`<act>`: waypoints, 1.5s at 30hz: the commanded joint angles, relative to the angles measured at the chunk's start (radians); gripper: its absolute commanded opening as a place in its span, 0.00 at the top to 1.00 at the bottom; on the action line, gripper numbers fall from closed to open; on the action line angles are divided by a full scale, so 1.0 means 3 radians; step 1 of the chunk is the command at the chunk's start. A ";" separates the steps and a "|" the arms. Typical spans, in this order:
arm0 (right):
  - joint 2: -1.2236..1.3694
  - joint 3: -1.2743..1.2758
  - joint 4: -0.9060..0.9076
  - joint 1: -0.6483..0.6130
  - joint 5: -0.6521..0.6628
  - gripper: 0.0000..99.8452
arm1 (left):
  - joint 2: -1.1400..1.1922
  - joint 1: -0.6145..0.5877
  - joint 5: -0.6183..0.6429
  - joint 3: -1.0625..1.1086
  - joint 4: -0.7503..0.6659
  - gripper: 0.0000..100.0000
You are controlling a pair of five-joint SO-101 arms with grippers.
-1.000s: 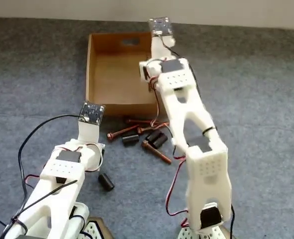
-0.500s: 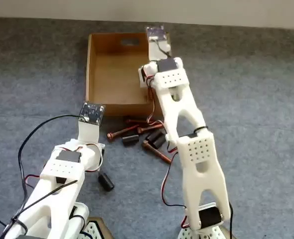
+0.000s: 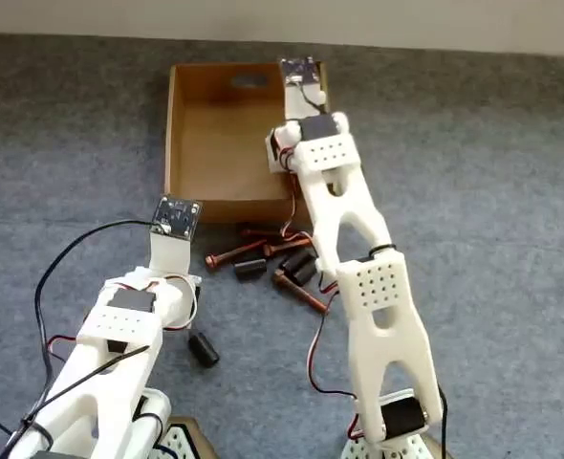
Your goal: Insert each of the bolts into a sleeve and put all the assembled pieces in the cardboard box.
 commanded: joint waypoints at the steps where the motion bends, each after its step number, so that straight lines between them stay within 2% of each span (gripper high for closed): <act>1: -0.0069 -0.0176 0.0054 -0.0018 -0.0020 0.85 | 0.0003 0.0054 -0.0026 -0.0125 -0.0051 0.94; 9: -0.0217 -0.0504 0.0095 -0.0013 -0.0020 0.85 | 0.0003 0.0054 -0.0026 -0.0125 -0.0051 0.94; 13: -0.0366 -0.0995 0.0432 -0.0008 -0.0010 0.85 | 0.0003 0.0049 -0.0026 -0.0125 -0.0051 0.94; 18: -0.0468 -0.1767 0.1025 0.0049 -0.0005 0.99 | 0.0003 0.0049 -0.0026 -0.0125 -0.0051 0.94; 19: -0.0473 -0.1905 0.1123 0.0064 -0.0005 1.00 | 0.0003 0.0049 -0.0026 -0.0125 -0.0051 0.94; 22: -0.0494 -0.2284 0.1450 0.0069 -0.0005 0.96 | 0.0003 0.0049 -0.0026 -0.0125 -0.0051 0.94; 25: -0.0580 -0.2299 0.1675 0.0059 -0.0005 0.94 | 0.0003 0.0049 -0.0026 -0.0125 -0.0051 0.94; 32: -0.1066 -0.2171 0.1690 0.0100 -0.0020 0.94 | 0.0003 0.0049 -0.0026 -0.0125 -0.0051 0.94; 37: -0.1834 -0.1501 0.1690 0.0105 -0.0026 0.94 | 0.0003 0.0049 -0.0026 -0.0125 -0.0051 0.94; 45: -0.3634 0.1123 0.1516 -0.0043 0.0000 0.94 | 0.0003 0.0049 -0.0026 -0.0125 -0.0051 0.93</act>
